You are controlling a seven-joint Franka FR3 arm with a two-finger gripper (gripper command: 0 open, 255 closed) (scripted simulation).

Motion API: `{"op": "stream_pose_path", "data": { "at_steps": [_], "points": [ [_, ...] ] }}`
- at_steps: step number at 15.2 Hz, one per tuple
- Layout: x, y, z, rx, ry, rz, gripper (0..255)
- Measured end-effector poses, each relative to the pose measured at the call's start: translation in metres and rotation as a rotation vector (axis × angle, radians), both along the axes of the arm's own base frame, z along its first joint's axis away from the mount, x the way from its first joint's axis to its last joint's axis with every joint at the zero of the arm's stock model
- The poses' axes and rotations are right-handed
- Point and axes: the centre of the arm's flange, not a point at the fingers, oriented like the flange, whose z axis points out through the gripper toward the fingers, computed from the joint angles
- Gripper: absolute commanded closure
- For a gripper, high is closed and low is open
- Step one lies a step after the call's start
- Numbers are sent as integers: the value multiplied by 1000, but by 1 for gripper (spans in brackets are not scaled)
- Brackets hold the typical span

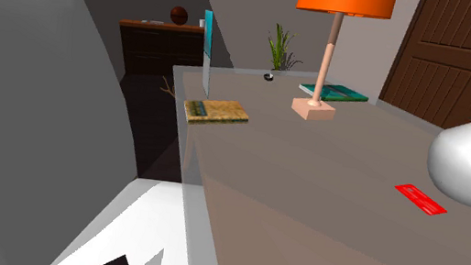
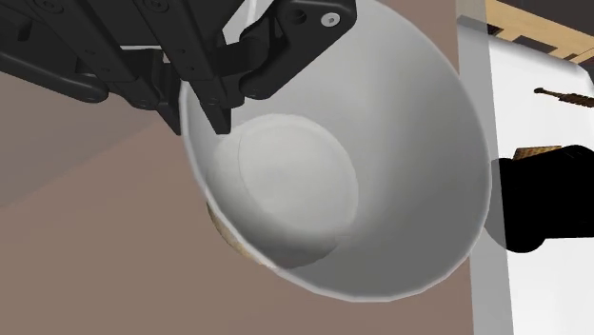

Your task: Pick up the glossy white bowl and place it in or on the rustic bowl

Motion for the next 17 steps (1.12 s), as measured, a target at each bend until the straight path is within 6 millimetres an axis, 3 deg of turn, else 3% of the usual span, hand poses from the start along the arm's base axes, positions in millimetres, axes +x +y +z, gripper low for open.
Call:
{"op": "stream_pose_path", "data": {
  "at_steps": [4,17],
  "points": [
    [0,-15,-15,0,1,1,255],
    [0,-16,-82,0,1,2,255]
  ]
}}
